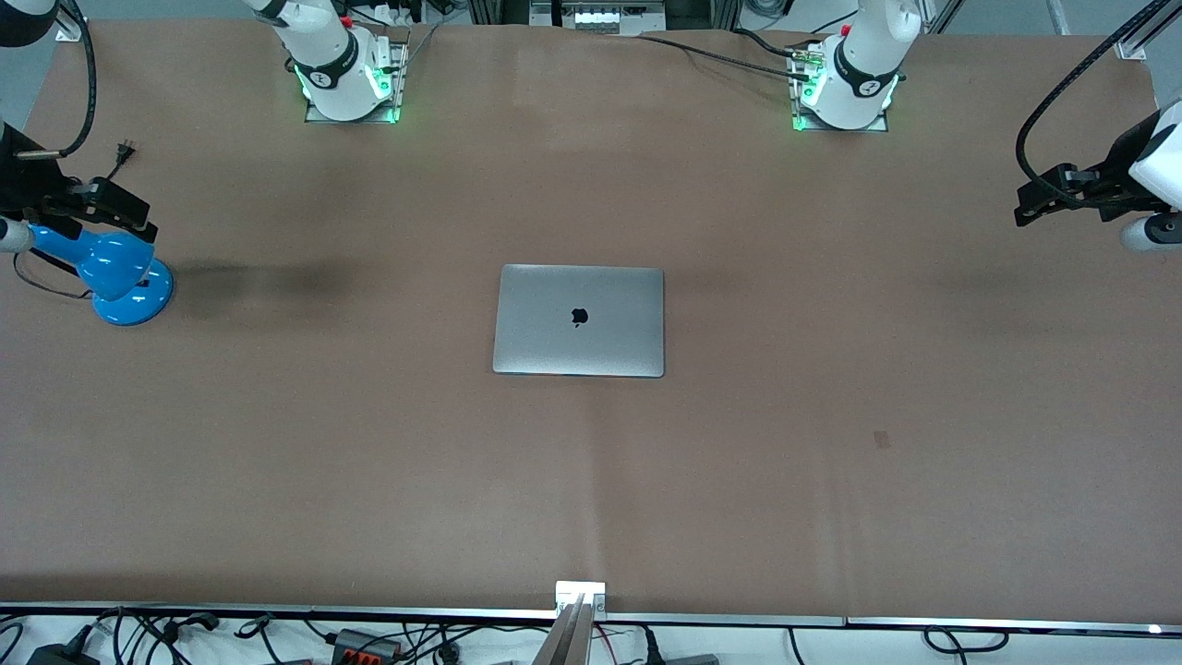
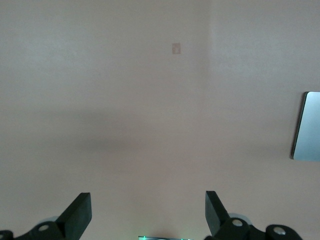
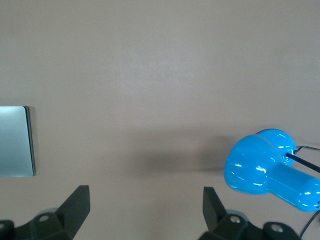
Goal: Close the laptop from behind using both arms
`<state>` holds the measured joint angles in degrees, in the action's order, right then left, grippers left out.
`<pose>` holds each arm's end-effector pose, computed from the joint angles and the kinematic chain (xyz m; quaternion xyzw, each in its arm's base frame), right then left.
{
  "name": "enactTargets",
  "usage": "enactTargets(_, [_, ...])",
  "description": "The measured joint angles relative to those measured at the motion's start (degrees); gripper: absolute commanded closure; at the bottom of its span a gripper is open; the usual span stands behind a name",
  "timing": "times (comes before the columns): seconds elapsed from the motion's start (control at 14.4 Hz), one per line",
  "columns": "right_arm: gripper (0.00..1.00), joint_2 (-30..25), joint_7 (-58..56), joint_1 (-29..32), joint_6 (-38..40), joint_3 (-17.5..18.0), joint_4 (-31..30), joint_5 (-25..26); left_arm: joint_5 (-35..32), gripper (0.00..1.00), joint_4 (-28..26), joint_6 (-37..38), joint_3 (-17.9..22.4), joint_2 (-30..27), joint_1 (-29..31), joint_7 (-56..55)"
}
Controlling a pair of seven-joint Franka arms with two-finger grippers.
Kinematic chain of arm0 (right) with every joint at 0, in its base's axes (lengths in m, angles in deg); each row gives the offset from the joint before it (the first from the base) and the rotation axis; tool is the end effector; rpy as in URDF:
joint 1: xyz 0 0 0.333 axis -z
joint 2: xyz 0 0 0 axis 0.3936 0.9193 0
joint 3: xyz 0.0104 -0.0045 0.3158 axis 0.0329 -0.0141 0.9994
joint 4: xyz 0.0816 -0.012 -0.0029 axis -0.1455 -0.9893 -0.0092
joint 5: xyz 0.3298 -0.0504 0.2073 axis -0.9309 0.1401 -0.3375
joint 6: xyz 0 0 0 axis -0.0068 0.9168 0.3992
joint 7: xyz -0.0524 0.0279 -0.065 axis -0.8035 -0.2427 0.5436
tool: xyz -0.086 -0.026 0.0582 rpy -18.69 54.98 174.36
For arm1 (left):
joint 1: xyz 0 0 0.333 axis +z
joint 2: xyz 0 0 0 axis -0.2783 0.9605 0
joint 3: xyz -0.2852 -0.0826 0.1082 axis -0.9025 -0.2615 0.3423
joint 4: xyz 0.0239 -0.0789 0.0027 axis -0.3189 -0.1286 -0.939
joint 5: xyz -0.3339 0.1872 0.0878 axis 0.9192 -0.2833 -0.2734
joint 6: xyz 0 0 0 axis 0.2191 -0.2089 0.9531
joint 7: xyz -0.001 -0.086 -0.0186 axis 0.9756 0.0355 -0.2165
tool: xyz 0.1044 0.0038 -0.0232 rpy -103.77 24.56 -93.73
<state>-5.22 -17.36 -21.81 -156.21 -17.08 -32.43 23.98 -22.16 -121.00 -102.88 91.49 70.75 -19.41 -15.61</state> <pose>0.5447 -0.0342 0.5784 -0.9998 0.0182 -0.0063 0.0056 0.5470 0.0058 0.6158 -0.9981 -0.0284 0.0512 0.0179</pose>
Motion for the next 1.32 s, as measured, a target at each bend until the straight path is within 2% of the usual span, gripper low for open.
enactTargets(1.32, [0.00,-1.16,0.00,0.00,1.54,0.15,0.84,0.00,0.00,0.00,-0.11,0.05,-0.33,0.07,-0.04,0.00])
